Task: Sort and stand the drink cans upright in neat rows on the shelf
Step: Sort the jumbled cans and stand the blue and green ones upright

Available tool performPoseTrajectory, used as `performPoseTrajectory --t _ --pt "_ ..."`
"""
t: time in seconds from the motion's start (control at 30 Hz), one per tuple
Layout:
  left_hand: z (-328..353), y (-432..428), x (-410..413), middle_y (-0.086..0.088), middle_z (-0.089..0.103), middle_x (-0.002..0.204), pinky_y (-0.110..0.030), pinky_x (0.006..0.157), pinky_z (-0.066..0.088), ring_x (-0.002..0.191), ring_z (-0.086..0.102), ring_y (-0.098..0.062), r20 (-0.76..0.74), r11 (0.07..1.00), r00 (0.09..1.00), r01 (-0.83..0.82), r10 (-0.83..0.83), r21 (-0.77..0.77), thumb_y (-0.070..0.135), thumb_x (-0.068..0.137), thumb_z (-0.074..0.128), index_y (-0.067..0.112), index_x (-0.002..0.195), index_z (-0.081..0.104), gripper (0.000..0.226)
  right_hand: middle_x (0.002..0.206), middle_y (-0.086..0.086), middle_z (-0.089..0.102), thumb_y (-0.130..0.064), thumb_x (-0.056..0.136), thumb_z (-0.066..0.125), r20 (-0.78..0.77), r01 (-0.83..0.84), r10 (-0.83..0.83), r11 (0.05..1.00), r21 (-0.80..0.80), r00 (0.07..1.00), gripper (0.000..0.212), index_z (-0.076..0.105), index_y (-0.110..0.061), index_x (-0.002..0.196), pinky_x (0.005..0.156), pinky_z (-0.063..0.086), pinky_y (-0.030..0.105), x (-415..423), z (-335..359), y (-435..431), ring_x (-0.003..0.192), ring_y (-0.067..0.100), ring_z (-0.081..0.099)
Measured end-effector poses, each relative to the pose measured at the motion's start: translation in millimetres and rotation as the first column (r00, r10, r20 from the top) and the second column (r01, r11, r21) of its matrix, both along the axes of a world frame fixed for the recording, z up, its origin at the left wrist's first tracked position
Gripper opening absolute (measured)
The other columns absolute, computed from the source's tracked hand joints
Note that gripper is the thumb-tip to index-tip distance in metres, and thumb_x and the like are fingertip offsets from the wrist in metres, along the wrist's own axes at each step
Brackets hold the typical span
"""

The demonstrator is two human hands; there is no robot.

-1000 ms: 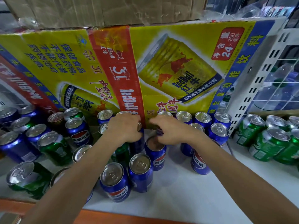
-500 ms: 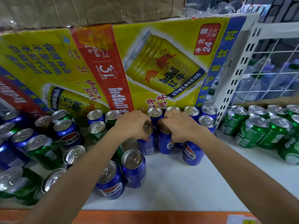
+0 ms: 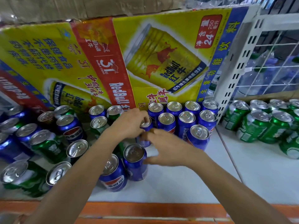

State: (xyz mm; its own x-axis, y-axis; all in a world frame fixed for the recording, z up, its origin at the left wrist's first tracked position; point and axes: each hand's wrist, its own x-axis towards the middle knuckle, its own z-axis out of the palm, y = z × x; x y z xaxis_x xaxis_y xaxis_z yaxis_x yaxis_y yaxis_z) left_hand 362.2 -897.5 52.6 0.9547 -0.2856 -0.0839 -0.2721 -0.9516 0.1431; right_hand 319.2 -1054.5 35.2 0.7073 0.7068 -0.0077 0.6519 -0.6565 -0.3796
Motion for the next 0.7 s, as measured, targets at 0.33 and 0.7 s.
performPoseTrajectory --t 0.33,0.7 --pt "30.9 44.4 -91.5 0.009 0.048 0.129 -0.027 0.087 0.043 0.114 0.048 -0.013 -0.371 0.974 0.928 0.113 -0.032 0.199 0.052 0.071 0.075 0.040 0.142 0.022 0.090 0.122 0.002 0.052 -0.030 0.071 0.079 -0.138 -0.048 0.042 0.998 -0.040 0.990 0.071 0.037 -0.023 0.128 0.080 0.044 0.033 -4.8 -14.2 15.9 0.108 0.023 0.051" --pt "-1.6 0.1 -75.0 0.005 0.054 0.116 -0.034 0.085 0.047 0.106 0.052 -0.018 -0.112 0.972 0.973 0.213 -0.202 0.095 0.049 0.075 0.070 0.031 0.122 0.045 0.057 0.129 0.004 0.038 -0.013 0.077 0.064 0.244 0.265 -0.189 0.905 -0.332 0.951 0.064 0.038 -0.020 0.134 0.085 0.040 0.028 9.6 9.2 -33.2 0.118 0.022 0.036"
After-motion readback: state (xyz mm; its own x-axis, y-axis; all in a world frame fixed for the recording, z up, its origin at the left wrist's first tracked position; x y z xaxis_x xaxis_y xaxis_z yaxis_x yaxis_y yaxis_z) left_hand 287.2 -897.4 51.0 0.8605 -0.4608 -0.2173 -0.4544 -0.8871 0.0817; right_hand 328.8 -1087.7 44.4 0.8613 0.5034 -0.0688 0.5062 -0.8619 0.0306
